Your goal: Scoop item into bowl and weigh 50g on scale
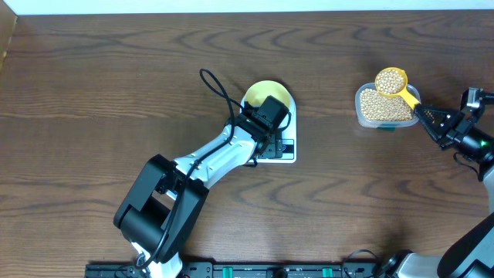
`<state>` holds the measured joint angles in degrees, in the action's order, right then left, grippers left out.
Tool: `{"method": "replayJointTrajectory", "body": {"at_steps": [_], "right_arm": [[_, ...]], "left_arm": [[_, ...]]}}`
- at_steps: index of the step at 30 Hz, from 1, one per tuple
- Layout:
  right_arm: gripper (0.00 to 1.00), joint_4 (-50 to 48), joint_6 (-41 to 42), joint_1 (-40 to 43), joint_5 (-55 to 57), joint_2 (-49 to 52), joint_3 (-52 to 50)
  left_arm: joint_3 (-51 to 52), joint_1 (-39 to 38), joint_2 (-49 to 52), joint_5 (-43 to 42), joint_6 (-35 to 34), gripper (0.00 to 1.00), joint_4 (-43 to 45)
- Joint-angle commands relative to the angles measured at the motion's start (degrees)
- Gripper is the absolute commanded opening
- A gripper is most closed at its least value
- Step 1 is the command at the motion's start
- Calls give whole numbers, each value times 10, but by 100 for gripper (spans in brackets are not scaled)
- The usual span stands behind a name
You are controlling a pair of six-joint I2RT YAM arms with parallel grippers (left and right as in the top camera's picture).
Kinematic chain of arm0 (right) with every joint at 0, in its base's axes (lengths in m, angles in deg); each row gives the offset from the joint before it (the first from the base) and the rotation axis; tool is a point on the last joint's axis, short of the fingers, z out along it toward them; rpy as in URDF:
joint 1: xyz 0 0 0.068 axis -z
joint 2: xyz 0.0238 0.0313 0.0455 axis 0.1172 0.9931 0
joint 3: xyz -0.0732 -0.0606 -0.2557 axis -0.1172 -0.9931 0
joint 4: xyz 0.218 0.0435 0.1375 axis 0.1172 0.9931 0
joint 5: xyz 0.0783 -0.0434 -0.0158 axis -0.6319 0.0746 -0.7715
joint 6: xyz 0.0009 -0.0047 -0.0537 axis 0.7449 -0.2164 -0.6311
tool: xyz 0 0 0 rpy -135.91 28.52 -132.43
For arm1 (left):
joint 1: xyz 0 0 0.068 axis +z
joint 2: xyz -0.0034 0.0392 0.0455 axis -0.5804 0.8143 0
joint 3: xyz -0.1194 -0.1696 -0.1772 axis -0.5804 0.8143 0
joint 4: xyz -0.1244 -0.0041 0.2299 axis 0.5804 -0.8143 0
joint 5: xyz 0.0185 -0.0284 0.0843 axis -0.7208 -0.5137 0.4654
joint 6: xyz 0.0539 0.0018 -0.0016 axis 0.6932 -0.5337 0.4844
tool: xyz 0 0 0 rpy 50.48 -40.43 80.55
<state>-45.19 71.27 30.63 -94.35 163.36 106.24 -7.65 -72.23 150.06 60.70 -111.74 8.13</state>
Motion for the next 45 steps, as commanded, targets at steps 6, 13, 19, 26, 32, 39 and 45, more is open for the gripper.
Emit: {"method": "replayJointTrajectory", "body": {"at_steps": [6, 13, 19, 26, 32, 39, 45], "right_arm": [[1, -8, 0, 2, -23, 3, -2], [1, -8, 0, 2, -23, 3, -2], [1, -8, 0, 2, -23, 3, -2], [1, -8, 0, 2, -23, 3, -2], [1, -8, 0, 2, -23, 3, -2], [1, -8, 0, 2, -23, 3, -2], [1, -8, 0, 2, -23, 3, -2]], "left_arm": [[37, 1, 36, -5, 5, 95, -2], [37, 0, 35, -26, 17, 95, 0], [37, 1, 35, -26, 8, 95, 21], [37, 1, 35, -17, 3, 94, 22], [37, 1, 35, 13, -1, 95, 21], [39, 1, 38, 18, -1, 95, 22], [39, 1, 56, 17, -1, 95, 21]]}}
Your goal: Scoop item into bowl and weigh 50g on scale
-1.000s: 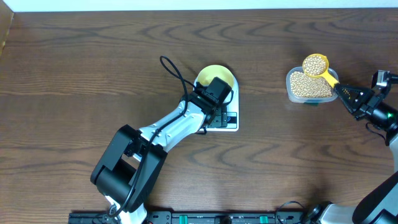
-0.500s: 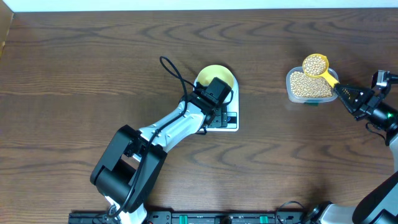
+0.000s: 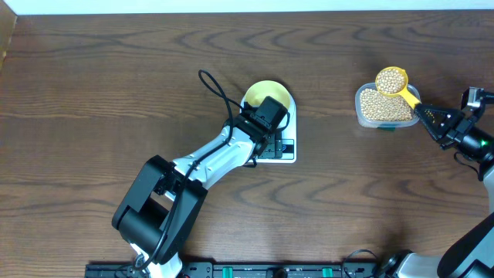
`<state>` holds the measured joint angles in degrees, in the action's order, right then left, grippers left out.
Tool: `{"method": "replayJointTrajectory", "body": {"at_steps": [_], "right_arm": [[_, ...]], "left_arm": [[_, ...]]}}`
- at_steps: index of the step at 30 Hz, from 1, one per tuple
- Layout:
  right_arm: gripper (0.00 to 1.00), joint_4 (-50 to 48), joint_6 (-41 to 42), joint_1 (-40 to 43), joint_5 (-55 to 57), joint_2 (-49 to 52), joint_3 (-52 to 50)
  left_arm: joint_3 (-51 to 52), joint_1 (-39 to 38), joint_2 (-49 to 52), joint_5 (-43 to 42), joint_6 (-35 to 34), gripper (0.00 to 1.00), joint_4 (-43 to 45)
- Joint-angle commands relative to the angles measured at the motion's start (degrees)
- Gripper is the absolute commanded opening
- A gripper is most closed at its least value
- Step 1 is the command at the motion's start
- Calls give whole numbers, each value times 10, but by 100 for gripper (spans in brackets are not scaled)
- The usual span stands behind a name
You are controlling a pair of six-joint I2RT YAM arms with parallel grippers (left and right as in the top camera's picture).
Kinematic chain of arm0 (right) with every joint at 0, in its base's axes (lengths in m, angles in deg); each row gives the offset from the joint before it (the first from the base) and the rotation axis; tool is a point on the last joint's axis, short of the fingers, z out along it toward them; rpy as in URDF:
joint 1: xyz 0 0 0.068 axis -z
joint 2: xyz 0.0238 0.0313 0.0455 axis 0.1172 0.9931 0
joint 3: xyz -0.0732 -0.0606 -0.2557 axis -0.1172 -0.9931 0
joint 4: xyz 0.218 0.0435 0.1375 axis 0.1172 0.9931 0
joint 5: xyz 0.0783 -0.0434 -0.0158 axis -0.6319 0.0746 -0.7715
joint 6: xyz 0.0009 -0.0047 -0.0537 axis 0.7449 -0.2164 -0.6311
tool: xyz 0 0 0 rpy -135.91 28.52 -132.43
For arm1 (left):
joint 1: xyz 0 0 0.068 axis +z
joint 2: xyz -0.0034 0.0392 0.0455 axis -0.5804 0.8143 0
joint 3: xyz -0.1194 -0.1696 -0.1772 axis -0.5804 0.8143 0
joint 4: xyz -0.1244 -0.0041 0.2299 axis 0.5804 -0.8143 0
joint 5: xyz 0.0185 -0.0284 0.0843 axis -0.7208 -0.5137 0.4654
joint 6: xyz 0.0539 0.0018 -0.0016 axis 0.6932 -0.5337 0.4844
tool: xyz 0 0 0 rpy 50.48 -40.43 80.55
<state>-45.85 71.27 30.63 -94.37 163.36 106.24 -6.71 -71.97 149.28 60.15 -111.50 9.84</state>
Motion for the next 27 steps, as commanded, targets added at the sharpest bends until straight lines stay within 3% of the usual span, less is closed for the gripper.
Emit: {"method": "replayJointTrajectory", "body": {"at_steps": [1, 14, 27], "right_arm": [[1, -1, 0, 2, -23, 3, -2], [1, -1, 0, 2, -23, 3, -2], [1, -2, 0, 2, -23, 3, -2]], "left_arm": [[30, -2, 66, 20, -3, 95, 4], [28, -2, 59, -10, -3, 95, 4], [28, -2, -40, -10, 6, 95, 7]]}}
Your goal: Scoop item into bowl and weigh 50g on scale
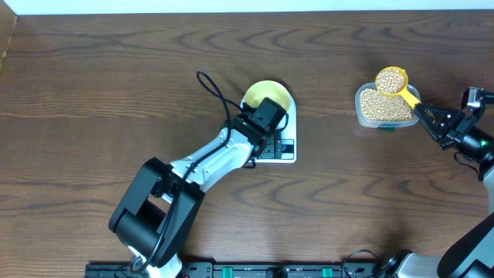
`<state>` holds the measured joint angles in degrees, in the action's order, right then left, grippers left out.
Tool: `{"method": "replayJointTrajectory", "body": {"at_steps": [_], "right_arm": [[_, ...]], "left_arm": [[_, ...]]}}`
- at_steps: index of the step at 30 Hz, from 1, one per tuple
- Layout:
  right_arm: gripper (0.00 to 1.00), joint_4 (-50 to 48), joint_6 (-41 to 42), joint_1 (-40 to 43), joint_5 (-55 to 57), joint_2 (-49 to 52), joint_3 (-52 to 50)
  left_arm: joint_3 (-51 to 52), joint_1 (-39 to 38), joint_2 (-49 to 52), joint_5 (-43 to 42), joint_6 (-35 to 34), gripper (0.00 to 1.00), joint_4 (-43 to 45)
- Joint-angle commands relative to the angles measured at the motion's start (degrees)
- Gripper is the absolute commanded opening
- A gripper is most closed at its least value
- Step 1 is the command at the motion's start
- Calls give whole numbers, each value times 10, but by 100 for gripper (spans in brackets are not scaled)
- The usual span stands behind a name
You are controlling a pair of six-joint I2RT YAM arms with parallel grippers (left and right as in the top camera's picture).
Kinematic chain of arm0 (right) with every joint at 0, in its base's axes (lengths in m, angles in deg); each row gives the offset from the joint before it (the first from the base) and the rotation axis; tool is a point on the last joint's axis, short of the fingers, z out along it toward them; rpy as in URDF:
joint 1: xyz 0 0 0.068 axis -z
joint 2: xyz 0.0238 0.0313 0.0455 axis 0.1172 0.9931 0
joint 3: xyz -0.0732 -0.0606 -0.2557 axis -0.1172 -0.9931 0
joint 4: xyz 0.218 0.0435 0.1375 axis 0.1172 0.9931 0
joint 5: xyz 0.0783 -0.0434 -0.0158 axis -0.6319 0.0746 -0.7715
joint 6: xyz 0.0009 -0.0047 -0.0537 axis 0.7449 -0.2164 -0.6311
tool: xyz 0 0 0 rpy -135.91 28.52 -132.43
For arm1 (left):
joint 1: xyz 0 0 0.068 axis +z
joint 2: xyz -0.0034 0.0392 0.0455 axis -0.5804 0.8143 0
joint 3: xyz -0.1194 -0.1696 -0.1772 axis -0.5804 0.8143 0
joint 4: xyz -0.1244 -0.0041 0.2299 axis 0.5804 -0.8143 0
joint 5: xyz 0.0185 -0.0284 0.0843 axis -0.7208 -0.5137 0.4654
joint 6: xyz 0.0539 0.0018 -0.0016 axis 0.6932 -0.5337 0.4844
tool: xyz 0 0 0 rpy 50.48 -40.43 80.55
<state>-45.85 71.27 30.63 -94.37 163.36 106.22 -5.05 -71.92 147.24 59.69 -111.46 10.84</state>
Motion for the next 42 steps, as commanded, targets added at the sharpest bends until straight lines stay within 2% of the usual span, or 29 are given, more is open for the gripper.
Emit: {"method": "replayJointTrajectory", "body": {"at_steps": [1, 20, 23, 30, 37, 42], "right_arm": [[1, -1, 0, 2, -23, 3, -2], [1, -1, 0, 2, -23, 3, -2], [1, -1, 0, 2, -23, 3, -2], [1, -2, 0, 2, -23, 3, -2], [1, -2, 0, 2, -23, 3, -2], [1, -2, 0, 2, -16, 3, -2]], "left_arm": [[11, -2, -25, -5, 5, 95, -3], [8, 8, -53, 7, -1, 95, -3], [8, 31, -101, -40, 14, 95, -14], [8, 85, -182, -35, 14, 95, -103], [8, 167, -209, -37, -6, 95, -189], [8, 203, -209, -121, 26, 94, -181]]}}
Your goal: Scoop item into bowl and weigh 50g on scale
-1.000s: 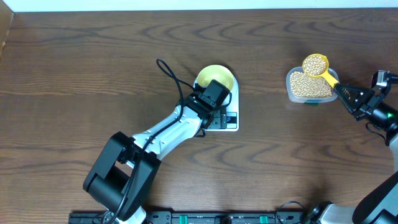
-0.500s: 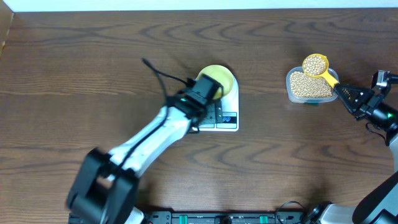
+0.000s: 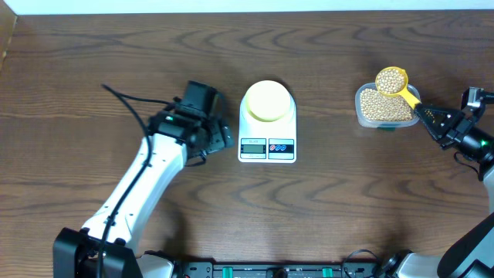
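A white scale [image 3: 267, 143] stands mid-table with a yellow bowl [image 3: 267, 100] on its platform; the bowl looks empty. My left gripper [image 3: 222, 136] hangs just left of the scale, apart from it, and its fingers form a dark mass, so open or shut is unclear. Far right, my right gripper [image 3: 426, 116] is shut on the handle of a yellow scoop [image 3: 391, 80]. The scoop is heaped with beans and sits over the back rim of a clear container of beans [image 3: 380, 108].
The left arm's black cable [image 3: 127, 104] loops out to the left of its wrist. The dark wooden table [image 3: 93, 69] stretches around the scale and container. A white wall strip runs along the far edge.
My left gripper was over the scale's front, covering part of the bowl and display; now it is off to the scale's left and the whole scale shows. The right gripper and scoop have not moved.
At all three earlier moments my left gripper stayed over the front of the scale, barely shifting, while the right held the full scoop above the bean container. Now the left arm has withdrawn to the left, and the right is unchanged.
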`<state>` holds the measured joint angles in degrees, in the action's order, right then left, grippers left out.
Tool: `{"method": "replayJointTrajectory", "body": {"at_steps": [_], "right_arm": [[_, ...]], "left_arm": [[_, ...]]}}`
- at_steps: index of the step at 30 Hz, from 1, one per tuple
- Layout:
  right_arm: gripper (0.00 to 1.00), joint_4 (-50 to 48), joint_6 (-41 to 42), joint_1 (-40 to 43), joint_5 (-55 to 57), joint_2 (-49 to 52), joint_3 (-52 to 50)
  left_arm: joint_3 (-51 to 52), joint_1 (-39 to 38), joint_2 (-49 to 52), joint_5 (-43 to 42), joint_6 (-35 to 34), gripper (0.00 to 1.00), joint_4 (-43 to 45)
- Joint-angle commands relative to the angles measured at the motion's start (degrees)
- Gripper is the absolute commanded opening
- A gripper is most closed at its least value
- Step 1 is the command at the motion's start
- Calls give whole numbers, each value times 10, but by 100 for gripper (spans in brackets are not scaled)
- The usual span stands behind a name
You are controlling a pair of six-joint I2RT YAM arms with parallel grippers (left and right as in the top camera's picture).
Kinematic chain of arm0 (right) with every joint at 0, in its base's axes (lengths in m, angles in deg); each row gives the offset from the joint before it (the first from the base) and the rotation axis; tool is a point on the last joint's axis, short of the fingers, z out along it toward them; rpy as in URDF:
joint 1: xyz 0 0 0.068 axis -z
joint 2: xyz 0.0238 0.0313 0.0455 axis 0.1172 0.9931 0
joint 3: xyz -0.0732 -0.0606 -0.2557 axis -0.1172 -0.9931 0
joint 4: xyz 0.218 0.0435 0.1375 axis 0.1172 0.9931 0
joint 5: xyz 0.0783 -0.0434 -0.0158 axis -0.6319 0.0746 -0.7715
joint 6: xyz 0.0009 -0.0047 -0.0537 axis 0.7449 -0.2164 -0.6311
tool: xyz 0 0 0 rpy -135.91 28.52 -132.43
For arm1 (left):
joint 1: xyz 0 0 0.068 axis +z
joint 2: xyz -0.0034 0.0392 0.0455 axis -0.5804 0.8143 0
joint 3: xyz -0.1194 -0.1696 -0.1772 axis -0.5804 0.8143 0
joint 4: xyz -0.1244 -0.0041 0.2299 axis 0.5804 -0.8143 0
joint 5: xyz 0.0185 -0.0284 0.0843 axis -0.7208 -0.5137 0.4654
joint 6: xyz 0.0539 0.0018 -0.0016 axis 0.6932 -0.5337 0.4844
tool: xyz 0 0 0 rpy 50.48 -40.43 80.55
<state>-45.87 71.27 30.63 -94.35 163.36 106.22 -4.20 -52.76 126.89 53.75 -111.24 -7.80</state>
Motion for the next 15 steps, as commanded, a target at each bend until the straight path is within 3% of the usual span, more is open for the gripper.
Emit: {"method": "replayJointTrajectory", "body": {"at_steps": [1, 7, 15], "right_arm": [[1, -1, 0, 2, -16, 3, -2], [1, -4, 0, 3, 1, 3, -2], [1, -14, 0, 5, 0, 3, -2]], "left_arm": [[0, 11, -5, -77, 33, 94, 10], [1, -34, 2, -92, 36, 94, 46], [1, -123, 62, 4, 20, 95, 69]]}}
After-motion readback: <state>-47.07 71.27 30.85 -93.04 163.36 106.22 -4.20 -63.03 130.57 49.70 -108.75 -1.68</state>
